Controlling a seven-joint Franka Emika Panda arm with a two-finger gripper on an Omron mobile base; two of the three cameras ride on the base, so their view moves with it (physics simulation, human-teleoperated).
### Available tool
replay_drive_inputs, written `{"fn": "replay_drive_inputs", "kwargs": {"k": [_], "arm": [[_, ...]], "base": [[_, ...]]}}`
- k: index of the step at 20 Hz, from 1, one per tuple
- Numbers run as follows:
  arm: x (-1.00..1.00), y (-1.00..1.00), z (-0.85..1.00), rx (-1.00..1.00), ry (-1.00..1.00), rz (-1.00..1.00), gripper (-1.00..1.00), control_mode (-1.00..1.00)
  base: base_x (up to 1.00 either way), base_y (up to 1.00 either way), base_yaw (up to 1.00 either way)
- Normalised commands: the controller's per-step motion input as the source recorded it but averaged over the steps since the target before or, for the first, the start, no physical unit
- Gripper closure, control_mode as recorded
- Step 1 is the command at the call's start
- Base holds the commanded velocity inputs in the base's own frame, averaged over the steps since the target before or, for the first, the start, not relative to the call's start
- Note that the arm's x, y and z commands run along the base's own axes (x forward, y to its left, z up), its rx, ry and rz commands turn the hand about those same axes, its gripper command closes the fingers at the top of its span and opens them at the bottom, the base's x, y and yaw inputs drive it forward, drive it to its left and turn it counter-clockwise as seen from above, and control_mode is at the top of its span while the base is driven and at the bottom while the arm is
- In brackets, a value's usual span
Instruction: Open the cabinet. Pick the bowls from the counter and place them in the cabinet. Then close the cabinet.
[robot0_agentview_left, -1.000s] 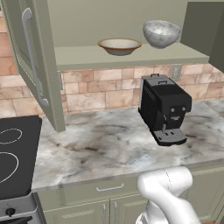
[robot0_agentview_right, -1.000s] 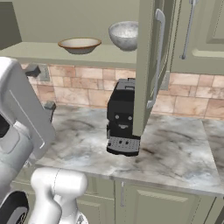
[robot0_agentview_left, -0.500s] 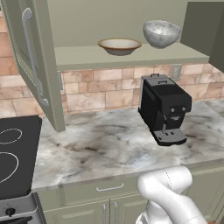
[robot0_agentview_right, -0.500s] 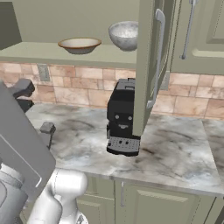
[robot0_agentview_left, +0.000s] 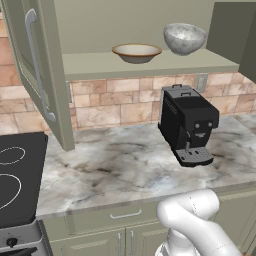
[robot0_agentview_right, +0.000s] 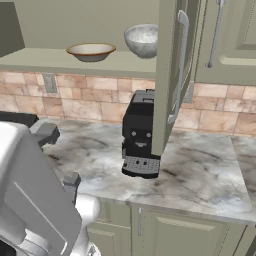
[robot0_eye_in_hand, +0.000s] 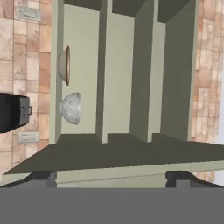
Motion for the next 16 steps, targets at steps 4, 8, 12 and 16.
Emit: {"fn": "replay_drive_inputs", "kwargs": {"k": [4,8,12,16], "arm": [[0.13,-0.02,-0.54,-0.03,0.24,0.00,-1.00,-1.00],[0.44,0.00,-0.33,0.00,0.21,0.00,-1.00,-1.00],[0.58,0.00,-0.08,0.00,0.14,0.00,-1.00,-1.00],[0.56,-0.03,-0.01,0.00,0.17,0.00,-1.00,-1.00]], "base": [[0.00,0.00,0.00],[0.00,0.00,0.00],[0.00,0.00,0.00],[0.00,0.00,0.00]]}}
